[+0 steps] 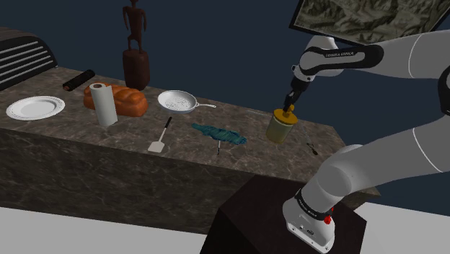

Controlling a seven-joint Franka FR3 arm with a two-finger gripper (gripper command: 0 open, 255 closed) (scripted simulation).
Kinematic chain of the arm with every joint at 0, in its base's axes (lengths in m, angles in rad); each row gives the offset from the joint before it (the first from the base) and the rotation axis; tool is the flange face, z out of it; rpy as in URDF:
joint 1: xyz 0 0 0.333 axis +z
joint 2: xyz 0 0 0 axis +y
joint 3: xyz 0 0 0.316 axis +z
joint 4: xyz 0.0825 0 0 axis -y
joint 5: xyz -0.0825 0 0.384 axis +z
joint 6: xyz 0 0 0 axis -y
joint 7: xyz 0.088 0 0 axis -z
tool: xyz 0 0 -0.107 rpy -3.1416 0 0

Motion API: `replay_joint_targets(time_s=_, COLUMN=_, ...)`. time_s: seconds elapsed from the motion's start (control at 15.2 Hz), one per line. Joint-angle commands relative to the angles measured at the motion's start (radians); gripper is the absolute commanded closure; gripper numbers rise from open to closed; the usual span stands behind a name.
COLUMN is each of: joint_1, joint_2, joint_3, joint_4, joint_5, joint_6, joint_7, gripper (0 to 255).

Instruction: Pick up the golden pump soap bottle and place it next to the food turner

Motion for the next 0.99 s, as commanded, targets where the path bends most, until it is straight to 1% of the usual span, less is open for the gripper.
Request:
replay_joint_targets(time_s=0.0, joint_1=0.0, joint_2=-0.012, joint_3=0.007, joint_4=0.019, joint_5=0.001, joint_6=-0.031, joint_7=0.001, gripper=255)
replay_joint_targets(time_s=0.92, joint_1=0.006, joint_2=-0.045, joint_3=0.039, joint_4=0.181, joint_5=0.019, joint_6=-0.226, joint_7=-0.002, gripper=255)
